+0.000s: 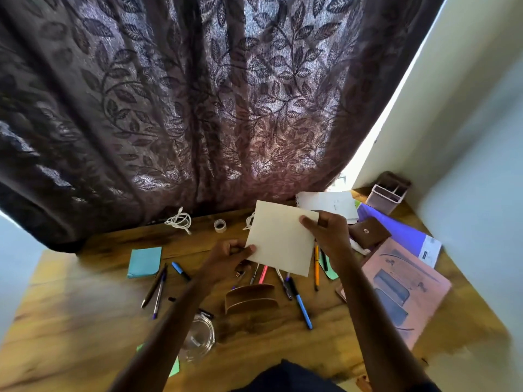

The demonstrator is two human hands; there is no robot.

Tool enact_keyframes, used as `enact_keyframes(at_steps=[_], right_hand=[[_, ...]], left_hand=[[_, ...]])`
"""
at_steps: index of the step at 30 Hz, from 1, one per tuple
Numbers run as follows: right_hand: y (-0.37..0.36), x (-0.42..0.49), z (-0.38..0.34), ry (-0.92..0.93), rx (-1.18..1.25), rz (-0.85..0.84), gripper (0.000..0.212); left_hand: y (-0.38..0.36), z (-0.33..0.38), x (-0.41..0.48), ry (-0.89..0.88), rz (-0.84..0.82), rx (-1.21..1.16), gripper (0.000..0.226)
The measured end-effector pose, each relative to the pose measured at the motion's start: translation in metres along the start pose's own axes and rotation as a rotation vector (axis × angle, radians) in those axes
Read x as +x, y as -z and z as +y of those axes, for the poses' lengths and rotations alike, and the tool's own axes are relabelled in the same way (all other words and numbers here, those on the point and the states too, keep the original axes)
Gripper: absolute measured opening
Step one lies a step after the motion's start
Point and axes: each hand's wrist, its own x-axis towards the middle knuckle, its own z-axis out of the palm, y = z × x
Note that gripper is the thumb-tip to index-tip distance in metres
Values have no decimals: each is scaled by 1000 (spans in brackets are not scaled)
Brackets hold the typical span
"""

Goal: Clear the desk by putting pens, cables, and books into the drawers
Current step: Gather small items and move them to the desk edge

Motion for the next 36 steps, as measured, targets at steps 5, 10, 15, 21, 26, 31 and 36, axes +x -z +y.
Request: enact_keyframes(at_steps=[5, 10, 15, 21, 26, 31, 36], right_hand=[[-1, 4, -3, 39, -90, 68, 31], [-6, 11, -2, 21, -179, -14, 26], [-17, 6, -2, 78, -344, 34, 25], [-45, -18, -8, 238, -516, 49, 17], [-70, -56, -14, 322, -453, -69, 12], [-75, -69, -9, 374, -362, -141, 12], [-73, -72, 1, 403, -352, -190, 15]], left_hand=[[9, -6, 5, 51, 12, -83, 15], [12, -7, 4, 63, 35, -87, 16], [13, -7, -3, 71, 84, -76, 15], [2, -4, -10, 69, 168, 36, 11], [-11, 0, -19, 48, 218, 18, 12], [-12, 2, -31, 62, 210, -103, 12], [-11, 6, -37, 108, 199, -160, 14]])
